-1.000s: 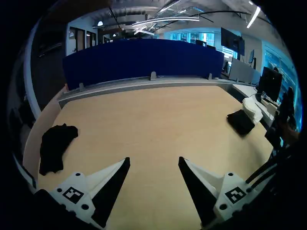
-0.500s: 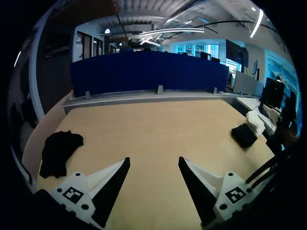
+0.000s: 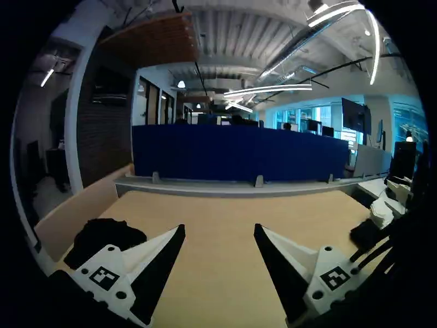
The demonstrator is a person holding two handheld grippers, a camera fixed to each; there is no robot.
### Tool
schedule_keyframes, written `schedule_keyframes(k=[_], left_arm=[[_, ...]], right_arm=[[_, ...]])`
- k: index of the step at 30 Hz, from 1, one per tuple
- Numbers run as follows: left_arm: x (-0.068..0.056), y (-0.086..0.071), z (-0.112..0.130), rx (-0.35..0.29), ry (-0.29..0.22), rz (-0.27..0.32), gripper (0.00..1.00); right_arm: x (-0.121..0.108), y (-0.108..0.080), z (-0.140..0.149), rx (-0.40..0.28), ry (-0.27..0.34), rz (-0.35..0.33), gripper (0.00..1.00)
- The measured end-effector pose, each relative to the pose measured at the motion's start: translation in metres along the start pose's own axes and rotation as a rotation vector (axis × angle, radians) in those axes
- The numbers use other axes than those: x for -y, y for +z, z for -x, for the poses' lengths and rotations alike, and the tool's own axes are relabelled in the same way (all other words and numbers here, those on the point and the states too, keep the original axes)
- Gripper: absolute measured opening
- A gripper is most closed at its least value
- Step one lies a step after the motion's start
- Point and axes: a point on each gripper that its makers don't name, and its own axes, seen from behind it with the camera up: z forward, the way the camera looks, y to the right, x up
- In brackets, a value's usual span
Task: Fold towel
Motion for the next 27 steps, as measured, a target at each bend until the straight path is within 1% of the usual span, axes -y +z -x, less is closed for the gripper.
schedule_keyframes(k=[3, 6, 11, 15, 18, 21, 24, 27], left_arm=[[0.016, 0.001, -0.02, -0.081, 0.007, -0.035, 0.93], [0.025, 0.001, -0.029, -0.129, 0.006, -0.056, 0.93], [0.031, 0.004, -0.029, -0.129, 0.003, -0.05, 0.94], [0.035, 0.006, -0.027, -0.126, 0.001, -0.048, 0.94], [0.036, 0.007, -0.025, -0.125, 0.002, -0.041, 0.93], [0.036, 0.008, -0.021, -0.123, 0.015, -0.039, 0.94], [0.033, 0.009, -0.016, -0.122, 0.026, -0.028, 0.93], [0.033, 0.013, -0.01, -0.12, 0.027, -0.018, 0.94]], right_arm=[[0.017, 0.003, -0.004, -0.008, 0.004, 0.0, 1.0], [0.033, 0.005, -0.01, -0.016, 0.012, -0.004, 1.0], [0.048, 0.01, -0.012, -0.016, 0.017, -0.007, 1.0], [0.054, 0.012, -0.013, -0.017, 0.014, -0.005, 1.0], [0.058, 0.013, -0.013, -0.017, 0.014, 0.0, 1.0], [0.061, 0.015, -0.011, -0.013, 0.016, 0.003, 1.0], [0.065, 0.015, -0.007, -0.003, 0.015, 0.002, 1.0], [0.069, 0.015, -0.002, 0.005, 0.008, -0.001, 1.0]])
